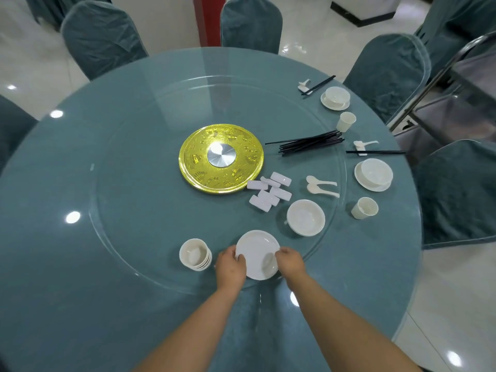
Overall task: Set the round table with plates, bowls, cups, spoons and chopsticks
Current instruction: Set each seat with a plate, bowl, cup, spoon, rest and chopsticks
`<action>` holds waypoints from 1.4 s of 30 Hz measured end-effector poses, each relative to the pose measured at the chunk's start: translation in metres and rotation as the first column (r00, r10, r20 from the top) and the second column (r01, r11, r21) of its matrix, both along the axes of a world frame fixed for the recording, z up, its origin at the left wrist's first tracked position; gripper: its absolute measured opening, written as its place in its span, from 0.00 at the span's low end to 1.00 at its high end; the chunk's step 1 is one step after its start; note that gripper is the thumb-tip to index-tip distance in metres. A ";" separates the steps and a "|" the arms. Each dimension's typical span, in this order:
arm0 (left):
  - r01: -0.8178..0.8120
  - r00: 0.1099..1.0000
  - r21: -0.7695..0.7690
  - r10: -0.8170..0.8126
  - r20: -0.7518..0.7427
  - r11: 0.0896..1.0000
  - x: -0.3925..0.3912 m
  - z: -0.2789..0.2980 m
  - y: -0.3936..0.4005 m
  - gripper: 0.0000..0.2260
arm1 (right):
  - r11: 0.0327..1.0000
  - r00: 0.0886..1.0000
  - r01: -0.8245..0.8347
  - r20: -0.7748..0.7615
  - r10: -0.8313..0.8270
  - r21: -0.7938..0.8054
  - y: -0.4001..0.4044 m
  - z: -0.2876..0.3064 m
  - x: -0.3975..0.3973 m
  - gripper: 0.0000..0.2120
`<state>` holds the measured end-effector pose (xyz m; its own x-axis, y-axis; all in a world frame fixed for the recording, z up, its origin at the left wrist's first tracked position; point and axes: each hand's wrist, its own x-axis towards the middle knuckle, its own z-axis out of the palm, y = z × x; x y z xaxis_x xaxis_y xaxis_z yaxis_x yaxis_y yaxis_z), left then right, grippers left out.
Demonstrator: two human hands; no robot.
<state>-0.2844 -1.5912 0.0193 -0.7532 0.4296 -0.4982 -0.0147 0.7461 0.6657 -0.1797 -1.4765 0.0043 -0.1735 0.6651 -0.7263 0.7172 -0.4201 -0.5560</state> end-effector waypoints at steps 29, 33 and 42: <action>0.325 0.934 -0.092 -0.305 0.184 0.941 0.138 -0.015 0.041 0.12 | 0.932 0.934 0.352 0.027 -0.355 0.089 -0.009 -0.005 0.200 0.09; 0.398 0.906 -0.125 -0.367 0.212 0.909 0.163 -0.028 0.054 0.14 | 0.943 0.937 0.328 0.110 -0.332 0.055 -0.007 -0.016 0.230 0.16; 0.444 0.893 -0.206 -0.411 0.184 0.872 0.173 -0.042 0.066 0.10 | 0.994 0.973 0.089 0.220 -0.072 -0.068 -0.001 -0.029 0.237 0.10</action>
